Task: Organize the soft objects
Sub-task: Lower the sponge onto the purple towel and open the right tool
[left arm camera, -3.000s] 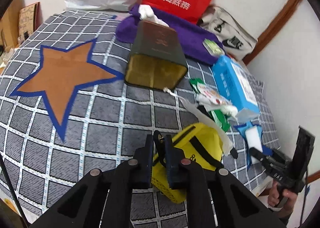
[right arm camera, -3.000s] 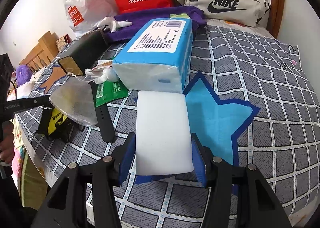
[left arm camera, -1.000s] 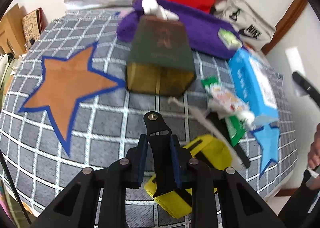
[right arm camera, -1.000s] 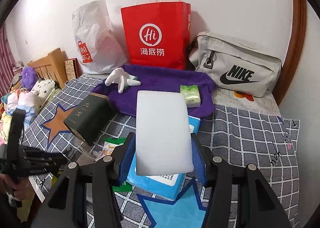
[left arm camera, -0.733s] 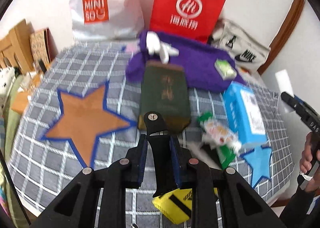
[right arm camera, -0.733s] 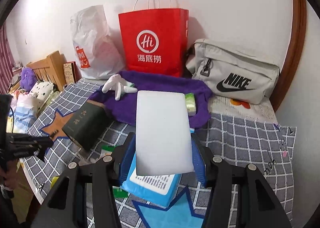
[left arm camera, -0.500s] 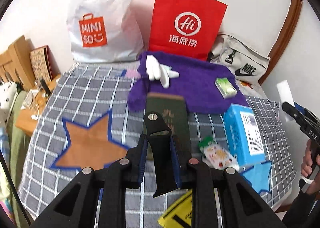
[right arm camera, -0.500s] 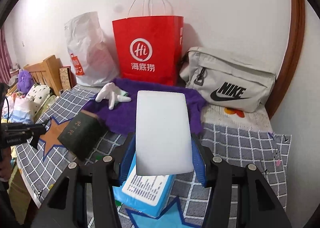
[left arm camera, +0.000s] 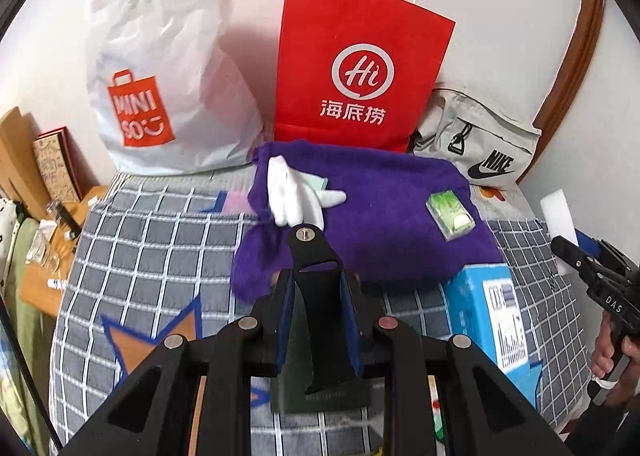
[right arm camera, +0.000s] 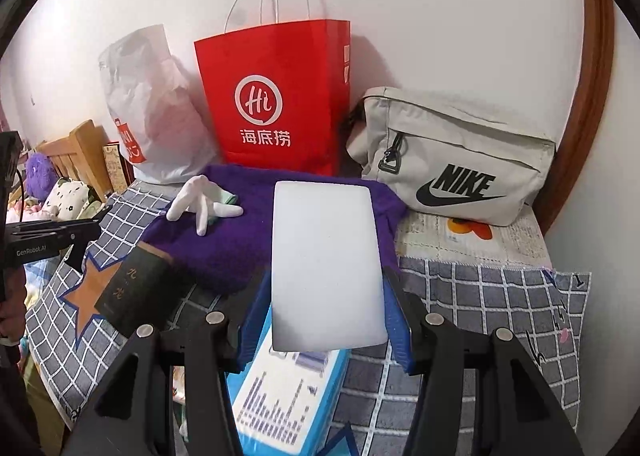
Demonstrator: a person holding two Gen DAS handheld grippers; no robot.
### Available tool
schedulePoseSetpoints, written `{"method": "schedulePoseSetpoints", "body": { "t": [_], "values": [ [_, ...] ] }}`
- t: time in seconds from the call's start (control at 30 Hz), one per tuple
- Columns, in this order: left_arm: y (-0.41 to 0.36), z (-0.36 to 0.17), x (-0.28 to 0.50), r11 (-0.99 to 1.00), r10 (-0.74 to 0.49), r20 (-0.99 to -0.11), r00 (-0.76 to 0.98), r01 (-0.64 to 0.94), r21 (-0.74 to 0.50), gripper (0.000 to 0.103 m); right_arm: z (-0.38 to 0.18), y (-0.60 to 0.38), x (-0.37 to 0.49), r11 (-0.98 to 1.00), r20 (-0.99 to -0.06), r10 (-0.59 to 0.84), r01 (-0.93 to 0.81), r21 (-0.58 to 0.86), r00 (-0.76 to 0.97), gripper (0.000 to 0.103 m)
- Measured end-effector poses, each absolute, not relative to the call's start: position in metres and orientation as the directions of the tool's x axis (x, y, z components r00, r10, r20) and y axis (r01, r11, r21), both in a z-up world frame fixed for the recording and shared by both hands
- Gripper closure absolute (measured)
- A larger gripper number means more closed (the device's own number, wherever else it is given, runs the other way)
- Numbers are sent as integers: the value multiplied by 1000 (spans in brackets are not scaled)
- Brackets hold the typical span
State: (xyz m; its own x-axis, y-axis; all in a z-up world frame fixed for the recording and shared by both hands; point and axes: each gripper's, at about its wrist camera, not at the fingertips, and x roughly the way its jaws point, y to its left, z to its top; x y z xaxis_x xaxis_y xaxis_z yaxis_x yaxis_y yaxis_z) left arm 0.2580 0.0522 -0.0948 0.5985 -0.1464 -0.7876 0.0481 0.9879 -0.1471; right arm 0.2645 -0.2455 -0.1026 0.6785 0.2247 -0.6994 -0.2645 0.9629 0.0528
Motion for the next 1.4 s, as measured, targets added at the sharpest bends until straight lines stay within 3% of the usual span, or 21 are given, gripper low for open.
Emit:
{"method": "schedulePoseSetpoints", "body": {
  "t": [0.67,1.4],
  "values": [
    [46,-136,348,973,-231,-804,548,128,-192,80,-156,-204,367,936,-795,253,-347,58,551,50],
    [48,-182,391,974,-224,-863,453,124,-188,76,-220,-171,406,891,-917,201,-454,25,344,50]
  ]
}}
